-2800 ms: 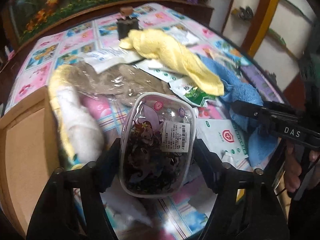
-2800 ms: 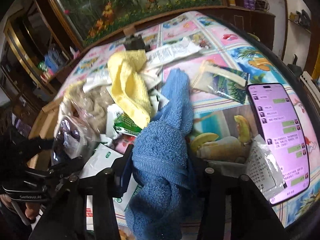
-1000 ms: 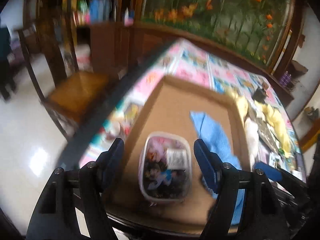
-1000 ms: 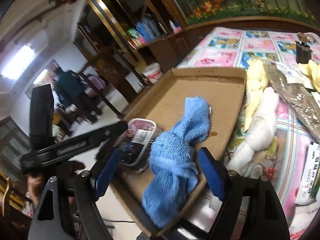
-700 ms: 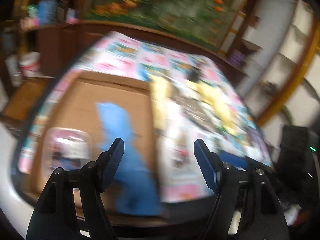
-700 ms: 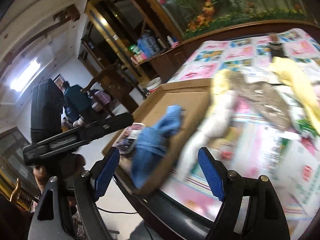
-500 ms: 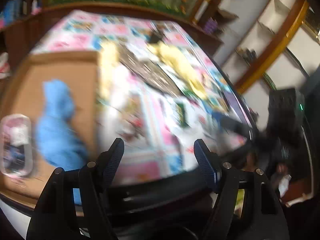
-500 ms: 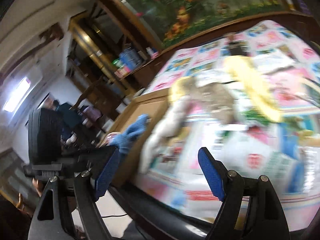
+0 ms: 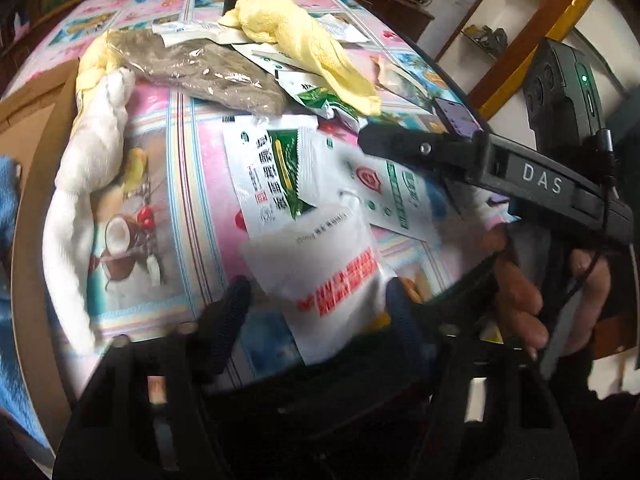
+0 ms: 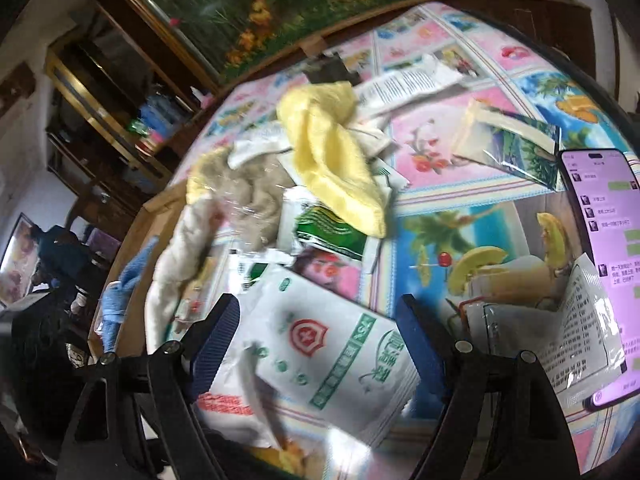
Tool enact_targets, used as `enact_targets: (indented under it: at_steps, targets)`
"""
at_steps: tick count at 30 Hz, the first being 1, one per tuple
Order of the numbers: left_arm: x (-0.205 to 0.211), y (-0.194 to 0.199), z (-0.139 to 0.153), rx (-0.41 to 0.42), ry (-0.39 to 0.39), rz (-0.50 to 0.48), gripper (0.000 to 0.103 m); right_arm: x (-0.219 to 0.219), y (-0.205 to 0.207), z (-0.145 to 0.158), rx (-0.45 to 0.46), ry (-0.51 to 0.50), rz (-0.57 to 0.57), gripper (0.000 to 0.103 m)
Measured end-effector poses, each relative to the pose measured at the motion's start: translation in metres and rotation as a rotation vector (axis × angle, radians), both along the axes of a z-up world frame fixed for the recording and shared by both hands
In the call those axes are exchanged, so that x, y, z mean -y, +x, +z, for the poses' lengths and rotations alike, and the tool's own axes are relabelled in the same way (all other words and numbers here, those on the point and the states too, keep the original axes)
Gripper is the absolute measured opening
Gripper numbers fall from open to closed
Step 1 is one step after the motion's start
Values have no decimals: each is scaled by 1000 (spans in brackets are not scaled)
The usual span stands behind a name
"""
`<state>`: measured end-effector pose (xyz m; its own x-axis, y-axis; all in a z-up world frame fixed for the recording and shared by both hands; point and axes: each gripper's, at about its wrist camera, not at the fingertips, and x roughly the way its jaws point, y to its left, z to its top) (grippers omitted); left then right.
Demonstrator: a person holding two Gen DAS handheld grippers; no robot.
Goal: Organize soft objects
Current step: 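Grasp a white-green sachet with the right tool while the left grasps a white packet, then carry both sachets over the cardboard box and release them inside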
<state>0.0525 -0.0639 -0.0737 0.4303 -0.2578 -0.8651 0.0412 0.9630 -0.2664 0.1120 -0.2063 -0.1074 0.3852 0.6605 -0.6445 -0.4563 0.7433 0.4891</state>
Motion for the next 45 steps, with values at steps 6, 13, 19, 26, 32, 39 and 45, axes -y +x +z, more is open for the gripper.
enact_targets:
  at_steps: [6,13,19,26,32,39,45]
  targets:
    - [-22,-11,10,34,-116,5,18,0,3,-6,-27,3,83,81]
    - [-68,-21,19,91,-247,123,9,-25,-18,-4,50,-152,147,81]
    - [-79,-26,22,119,-292,145,8,-46,-47,-7,173,-374,79,63]
    - [-75,-28,22,146,-282,141,6,-35,-50,-4,144,-330,50,32]
    - [-82,-35,32,173,-337,140,5,-33,-55,6,145,-286,31,18]
    - [-103,-50,56,233,-403,170,5,-39,-70,39,217,-190,44,16]
    - [-158,-76,83,322,-382,287,5,-90,-73,61,267,-88,161,16]
